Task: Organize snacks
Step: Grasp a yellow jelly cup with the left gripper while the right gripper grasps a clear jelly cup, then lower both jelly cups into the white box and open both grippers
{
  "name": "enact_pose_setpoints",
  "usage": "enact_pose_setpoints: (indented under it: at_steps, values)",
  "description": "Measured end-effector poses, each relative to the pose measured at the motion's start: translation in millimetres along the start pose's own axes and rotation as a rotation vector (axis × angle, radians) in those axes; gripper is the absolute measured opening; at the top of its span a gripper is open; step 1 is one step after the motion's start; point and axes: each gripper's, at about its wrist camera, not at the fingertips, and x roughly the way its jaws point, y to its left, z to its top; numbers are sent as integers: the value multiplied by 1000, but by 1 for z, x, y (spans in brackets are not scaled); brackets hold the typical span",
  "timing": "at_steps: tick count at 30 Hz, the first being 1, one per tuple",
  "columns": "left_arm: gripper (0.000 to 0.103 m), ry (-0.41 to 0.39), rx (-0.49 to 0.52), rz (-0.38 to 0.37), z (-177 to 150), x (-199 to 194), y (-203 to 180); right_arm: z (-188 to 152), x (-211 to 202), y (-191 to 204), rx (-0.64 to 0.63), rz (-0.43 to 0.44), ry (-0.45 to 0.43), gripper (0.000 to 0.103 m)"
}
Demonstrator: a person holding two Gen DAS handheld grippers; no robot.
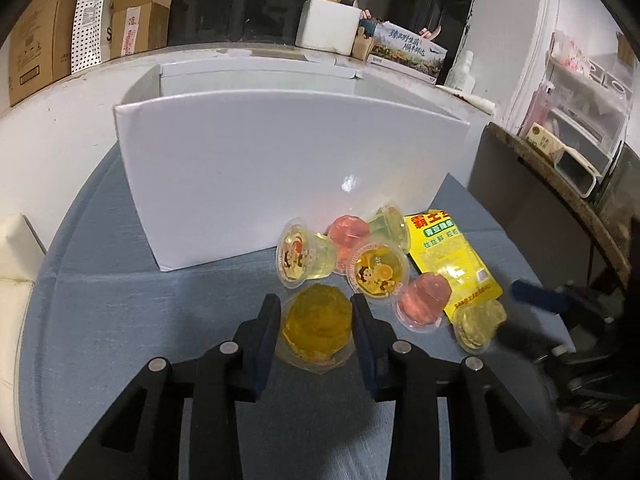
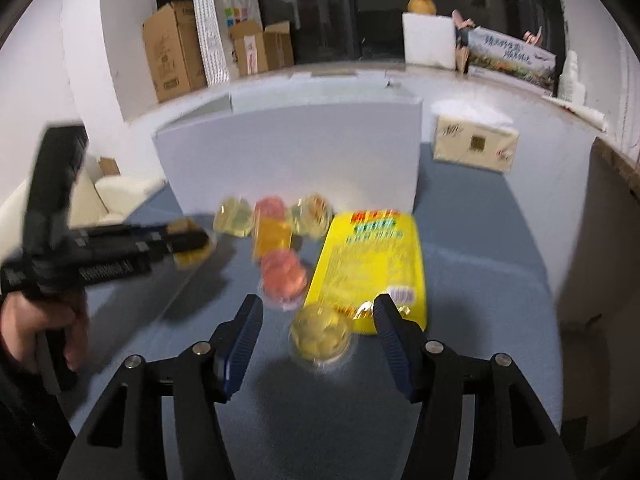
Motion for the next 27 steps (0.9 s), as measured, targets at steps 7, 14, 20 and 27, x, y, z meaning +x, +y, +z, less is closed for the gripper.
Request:
enact_pose_setpoints:
  at_steps: [7, 14, 20, 27]
  values:
    - [40, -21, -4, -17, 1, -14, 1, -7, 20, -3, 17, 48, 67, 38]
    - [40, -39, 0, -38, 2, -26, -4, -3, 8, 0, 2, 83, 27, 37]
    - [40, -82, 19, -53, 16, -46, -8, 13, -12, 7, -5, 108, -32, 37]
    - [40, -199, 63, -46, 79, -74, -8, 69, -38, 8, -29, 123, -150, 37]
